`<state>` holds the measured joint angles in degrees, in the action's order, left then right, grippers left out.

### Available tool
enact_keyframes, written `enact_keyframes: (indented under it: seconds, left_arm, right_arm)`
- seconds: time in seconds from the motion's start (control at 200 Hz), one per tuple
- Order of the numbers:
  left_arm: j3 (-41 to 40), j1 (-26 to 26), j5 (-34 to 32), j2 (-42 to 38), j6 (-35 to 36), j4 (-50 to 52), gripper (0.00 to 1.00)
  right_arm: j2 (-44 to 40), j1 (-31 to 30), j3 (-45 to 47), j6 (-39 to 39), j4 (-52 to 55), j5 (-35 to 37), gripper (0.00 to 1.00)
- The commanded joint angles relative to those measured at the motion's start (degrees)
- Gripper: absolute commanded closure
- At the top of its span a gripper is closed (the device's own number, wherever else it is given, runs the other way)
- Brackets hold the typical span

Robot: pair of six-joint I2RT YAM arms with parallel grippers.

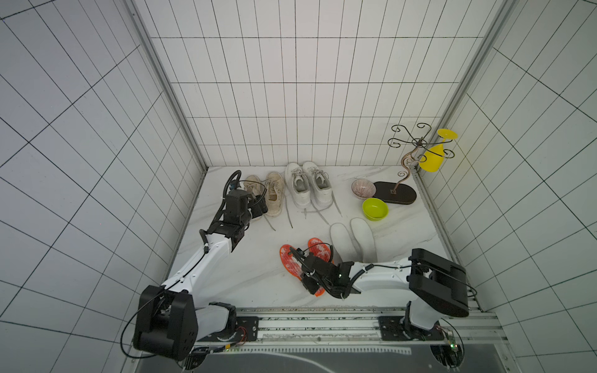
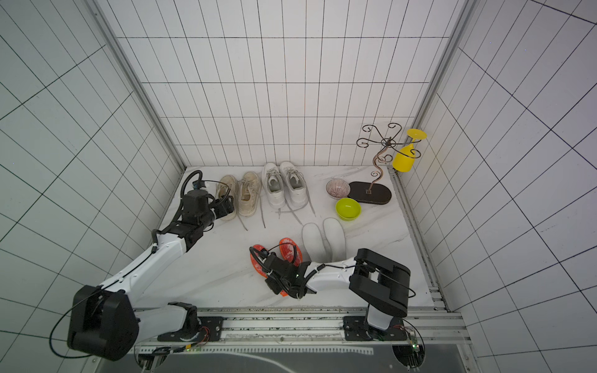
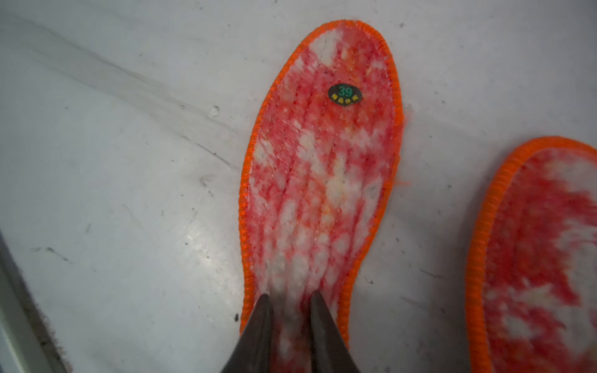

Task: Remove the insole from the shoe
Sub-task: Place the shoe at the center of the board, then reset both arms

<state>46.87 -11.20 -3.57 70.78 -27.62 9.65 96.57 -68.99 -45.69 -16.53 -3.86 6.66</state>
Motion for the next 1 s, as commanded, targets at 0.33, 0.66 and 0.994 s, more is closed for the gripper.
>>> enact_keyframes:
  seconds: [0.33, 0.66, 0.994]
  left_arm:
    - [-5.03, -0.29, -2.85, -5.38, 1.74, -5.41, 0.1]
    - [-17.15, -0.43, -11.04, -13.47, 3.24, -17.85, 0.03]
    - [-29.57, -0.22, -28.55, -11.24, 19.51, -38.81, 0.03]
  right_arm:
    - [-16.47, 2.42, 0.16, 1.98, 4.26, 9.77, 0.52]
    - [-31.76, 20.18, 6.2, -0.16, 8.35, 26.72, 0.34]
    - [-30.75, 40.29, 10.65, 6.49, -1.77, 35.02, 0.06]
